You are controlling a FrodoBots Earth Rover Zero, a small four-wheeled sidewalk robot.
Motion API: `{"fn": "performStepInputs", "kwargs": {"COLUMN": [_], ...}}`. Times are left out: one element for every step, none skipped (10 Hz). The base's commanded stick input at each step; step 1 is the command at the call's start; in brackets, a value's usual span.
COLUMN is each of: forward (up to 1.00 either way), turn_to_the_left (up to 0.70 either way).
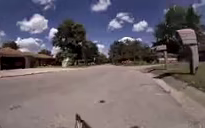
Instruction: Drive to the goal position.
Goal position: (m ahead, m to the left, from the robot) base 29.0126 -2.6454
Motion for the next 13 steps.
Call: {"fn": "performStepInputs", "kwargs": {"forward": [0.00,0.00,0.05,0.85,0.85,0.85,0.85,0.85,0.85,0.85,0.85,0.85,0.85], "turn_to_the_left": [-0.85,-0.15,0.00,0.00,0.00,0.00,0.00,0.00,0.00,0.00,0.00,0.00,0.00]}}
